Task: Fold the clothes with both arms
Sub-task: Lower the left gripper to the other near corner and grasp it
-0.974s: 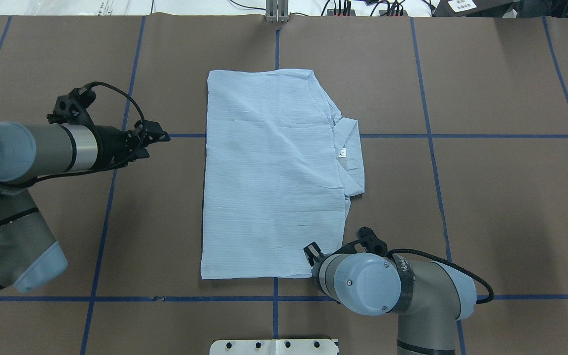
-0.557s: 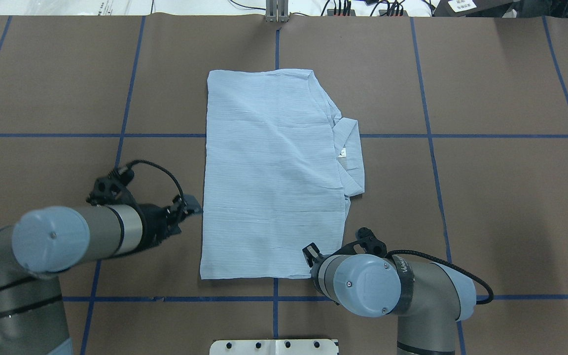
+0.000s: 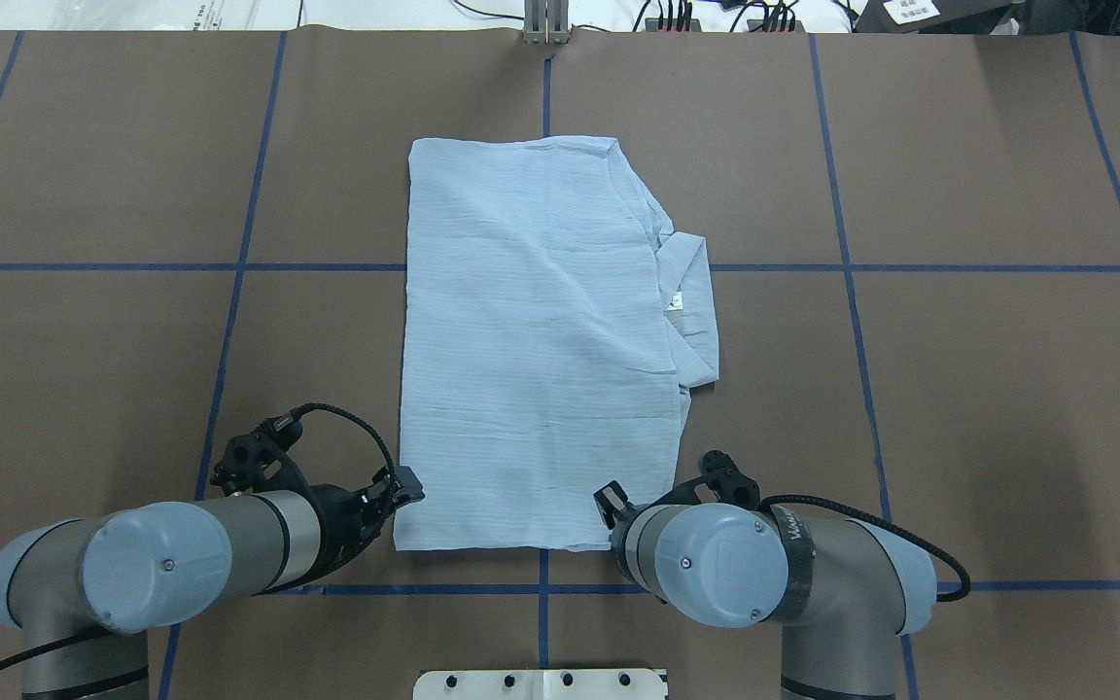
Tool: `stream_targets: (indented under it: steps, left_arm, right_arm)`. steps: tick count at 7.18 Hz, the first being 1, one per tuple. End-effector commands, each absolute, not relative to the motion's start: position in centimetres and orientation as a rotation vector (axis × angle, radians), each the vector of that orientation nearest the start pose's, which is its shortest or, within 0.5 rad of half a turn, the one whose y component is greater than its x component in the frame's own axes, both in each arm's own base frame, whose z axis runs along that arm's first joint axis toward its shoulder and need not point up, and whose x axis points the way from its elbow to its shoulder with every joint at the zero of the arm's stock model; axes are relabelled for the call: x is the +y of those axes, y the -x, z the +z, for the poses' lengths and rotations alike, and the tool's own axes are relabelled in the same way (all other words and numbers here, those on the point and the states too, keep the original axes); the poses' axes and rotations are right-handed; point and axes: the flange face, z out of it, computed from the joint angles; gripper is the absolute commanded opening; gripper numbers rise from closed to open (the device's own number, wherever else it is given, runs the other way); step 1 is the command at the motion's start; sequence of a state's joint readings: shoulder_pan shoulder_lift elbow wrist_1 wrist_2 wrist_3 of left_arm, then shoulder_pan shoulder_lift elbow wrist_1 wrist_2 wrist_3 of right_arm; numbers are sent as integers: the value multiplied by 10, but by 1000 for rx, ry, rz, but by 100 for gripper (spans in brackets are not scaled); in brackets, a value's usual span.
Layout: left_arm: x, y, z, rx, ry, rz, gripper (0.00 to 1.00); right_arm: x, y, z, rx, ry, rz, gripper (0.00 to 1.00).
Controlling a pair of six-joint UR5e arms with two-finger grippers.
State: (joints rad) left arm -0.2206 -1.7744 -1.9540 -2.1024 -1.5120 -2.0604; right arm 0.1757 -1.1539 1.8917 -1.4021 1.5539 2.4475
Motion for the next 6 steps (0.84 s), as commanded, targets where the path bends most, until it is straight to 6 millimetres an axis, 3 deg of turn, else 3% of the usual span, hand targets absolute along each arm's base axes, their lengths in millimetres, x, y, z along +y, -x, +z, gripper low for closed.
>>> stream_targets:
  steps: [1,5,6]
  left_arm:
    - [-253,-508,318,1130,104,-663,70]
    - [-240,-519,324,1113,126,-658,61]
    - [-239,-520,324,1113,129,-659,53]
  right_arm:
    - [-237,569,270,-897,310,980,0]
    - [-236,569,271,-895,312,978,0]
    - [-236,569,272,-893,311,978,0]
